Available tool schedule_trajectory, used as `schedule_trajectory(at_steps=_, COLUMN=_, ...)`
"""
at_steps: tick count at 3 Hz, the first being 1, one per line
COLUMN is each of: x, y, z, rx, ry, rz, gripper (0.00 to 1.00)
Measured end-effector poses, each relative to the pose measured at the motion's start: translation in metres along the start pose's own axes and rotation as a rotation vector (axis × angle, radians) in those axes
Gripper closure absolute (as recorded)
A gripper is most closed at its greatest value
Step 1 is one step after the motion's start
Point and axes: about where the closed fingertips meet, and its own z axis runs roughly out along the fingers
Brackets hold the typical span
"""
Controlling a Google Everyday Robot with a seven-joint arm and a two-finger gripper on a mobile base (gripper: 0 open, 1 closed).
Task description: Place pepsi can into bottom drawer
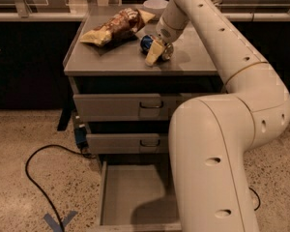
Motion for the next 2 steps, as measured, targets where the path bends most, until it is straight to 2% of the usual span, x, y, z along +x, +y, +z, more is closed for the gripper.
schedule_trajectory(at_steps=2, x=0.0000, y=0.0005, z=0.0005, rx=-0.001, ry=0.000, rz=-0.001, gripper=0.80)
